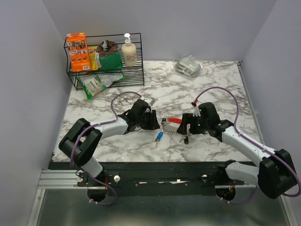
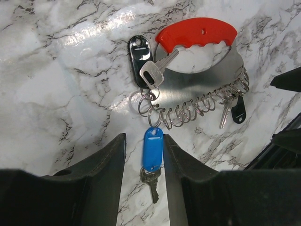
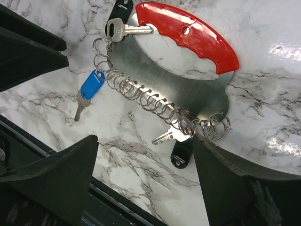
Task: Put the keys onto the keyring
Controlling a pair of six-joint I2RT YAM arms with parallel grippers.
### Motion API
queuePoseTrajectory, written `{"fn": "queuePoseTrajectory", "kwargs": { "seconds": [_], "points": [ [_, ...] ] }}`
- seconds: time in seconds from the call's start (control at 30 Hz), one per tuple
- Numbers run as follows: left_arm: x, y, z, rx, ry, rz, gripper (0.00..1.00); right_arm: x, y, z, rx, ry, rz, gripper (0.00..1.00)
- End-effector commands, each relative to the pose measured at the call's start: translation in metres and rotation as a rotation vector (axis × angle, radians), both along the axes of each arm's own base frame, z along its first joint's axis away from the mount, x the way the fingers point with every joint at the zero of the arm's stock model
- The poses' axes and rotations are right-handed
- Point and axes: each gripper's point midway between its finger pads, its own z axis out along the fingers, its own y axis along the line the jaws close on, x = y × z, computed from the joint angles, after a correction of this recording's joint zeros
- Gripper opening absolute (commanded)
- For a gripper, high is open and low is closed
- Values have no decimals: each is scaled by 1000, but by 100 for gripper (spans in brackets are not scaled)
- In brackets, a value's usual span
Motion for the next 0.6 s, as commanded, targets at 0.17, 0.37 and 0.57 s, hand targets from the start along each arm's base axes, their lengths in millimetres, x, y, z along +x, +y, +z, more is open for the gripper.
{"fn": "queuePoseTrajectory", "kwargs": {
  "seconds": [0.17,0.37,0.57],
  "points": [
    [1,-12,3,-66,20,-14,43,2,9,2,10,-11,42,90],
    [-4,-20,5,-115,40,-24,41,0,10,-1,10,-9,43,90],
    [-6,-26,8,-102,50,-19,41,-1,9,-3,7,-8,43,90]
  ]
}}
